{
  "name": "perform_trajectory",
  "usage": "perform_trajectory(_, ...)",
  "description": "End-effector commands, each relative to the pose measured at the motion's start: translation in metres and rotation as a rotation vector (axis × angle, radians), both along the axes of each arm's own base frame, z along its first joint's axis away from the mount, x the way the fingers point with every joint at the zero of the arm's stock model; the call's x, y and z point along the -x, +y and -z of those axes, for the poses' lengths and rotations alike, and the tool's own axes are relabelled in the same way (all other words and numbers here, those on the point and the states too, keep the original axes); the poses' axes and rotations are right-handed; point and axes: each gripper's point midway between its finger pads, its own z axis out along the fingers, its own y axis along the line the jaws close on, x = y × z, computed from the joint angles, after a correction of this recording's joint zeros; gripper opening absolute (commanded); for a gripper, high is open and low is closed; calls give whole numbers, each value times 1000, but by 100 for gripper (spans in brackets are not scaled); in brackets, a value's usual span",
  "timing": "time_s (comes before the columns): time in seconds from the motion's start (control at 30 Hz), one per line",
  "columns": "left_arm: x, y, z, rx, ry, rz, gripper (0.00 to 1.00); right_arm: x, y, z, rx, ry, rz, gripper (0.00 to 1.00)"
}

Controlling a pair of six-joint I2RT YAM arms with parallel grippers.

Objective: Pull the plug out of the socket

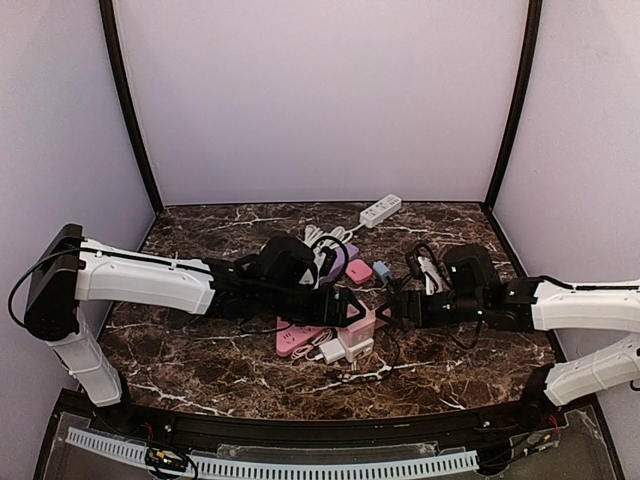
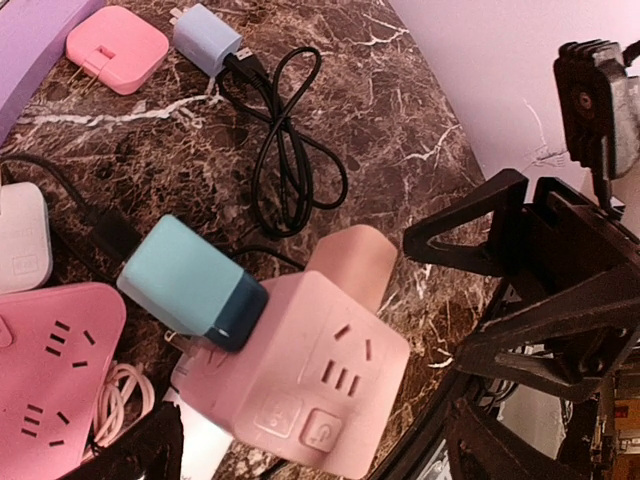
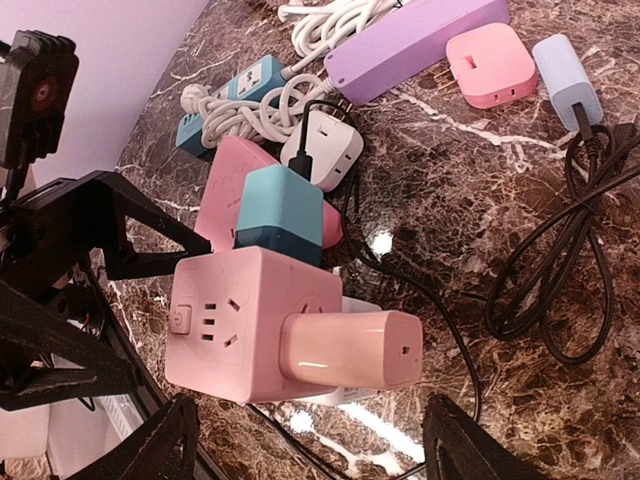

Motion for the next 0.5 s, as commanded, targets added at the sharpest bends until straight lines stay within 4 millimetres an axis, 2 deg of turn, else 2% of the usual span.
perform_trajectory(0.0, 2, -7, 1, 37, 21, 7, 90, -11, -5, 6, -4, 9, 17, 77)
perform_trajectory(0.27, -1, -17, 3, 54, 27, 16, 90, -23, -3, 7, -49, 10, 15, 78)
perform_trajectory(0.47, -3, -24, 0, 71, 24, 25, 90, -29, -1, 18, -50, 30, 24, 78)
